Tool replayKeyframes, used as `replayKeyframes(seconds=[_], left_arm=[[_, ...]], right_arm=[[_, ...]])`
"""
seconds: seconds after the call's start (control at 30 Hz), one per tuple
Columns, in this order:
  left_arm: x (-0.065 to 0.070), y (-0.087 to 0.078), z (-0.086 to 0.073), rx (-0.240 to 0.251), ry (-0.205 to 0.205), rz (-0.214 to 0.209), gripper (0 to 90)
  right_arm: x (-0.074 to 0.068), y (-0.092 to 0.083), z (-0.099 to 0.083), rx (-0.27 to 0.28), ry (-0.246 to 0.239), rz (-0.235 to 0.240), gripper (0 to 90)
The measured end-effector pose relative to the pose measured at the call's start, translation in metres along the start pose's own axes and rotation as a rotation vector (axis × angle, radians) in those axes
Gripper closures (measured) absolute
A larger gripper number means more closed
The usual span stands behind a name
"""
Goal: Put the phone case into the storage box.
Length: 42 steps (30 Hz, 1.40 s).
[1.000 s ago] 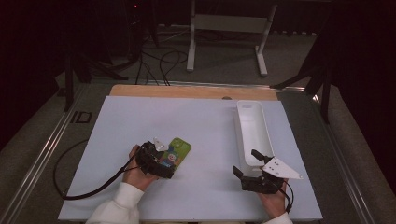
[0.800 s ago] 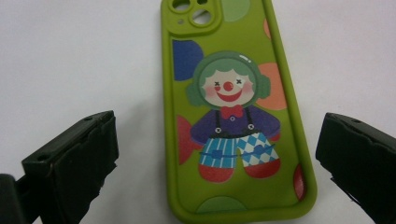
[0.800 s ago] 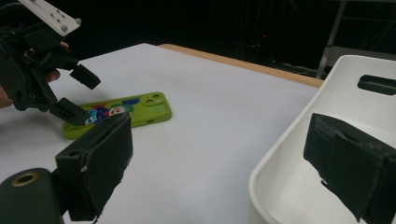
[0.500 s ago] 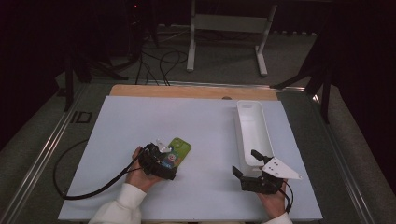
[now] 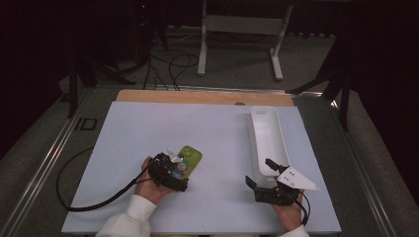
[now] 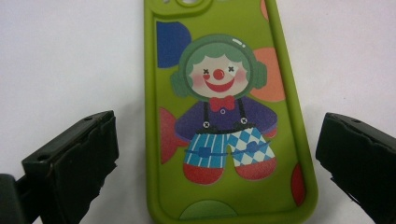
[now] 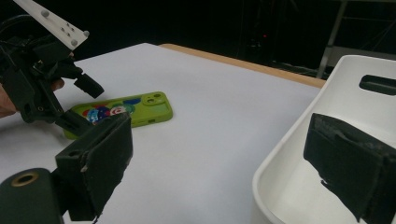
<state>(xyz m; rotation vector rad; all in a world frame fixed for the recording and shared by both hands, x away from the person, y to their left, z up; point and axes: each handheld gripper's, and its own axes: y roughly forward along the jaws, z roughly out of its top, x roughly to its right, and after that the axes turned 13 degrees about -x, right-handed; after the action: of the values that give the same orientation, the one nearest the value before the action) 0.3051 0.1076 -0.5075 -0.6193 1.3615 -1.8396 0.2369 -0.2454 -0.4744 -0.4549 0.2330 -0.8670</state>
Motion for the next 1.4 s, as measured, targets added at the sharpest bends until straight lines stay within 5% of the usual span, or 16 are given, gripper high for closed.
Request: replayKeyframes(seconds=[0.77,1.4], left_arm=[[-0.0025,0.0013,0.0003,-0.050,-0.011,-0.065,12.7],[0.0004,-0.0010,-0.0021,-0.029,0.000,-0.034,16.0]], right_arm=[[-0.0008,-0.0001,0.0004,-0.002,0.002,-0.001,8.1],[-0.0007,0.0000,0.0007,-0.003,0.003,-0.002,8.1]])
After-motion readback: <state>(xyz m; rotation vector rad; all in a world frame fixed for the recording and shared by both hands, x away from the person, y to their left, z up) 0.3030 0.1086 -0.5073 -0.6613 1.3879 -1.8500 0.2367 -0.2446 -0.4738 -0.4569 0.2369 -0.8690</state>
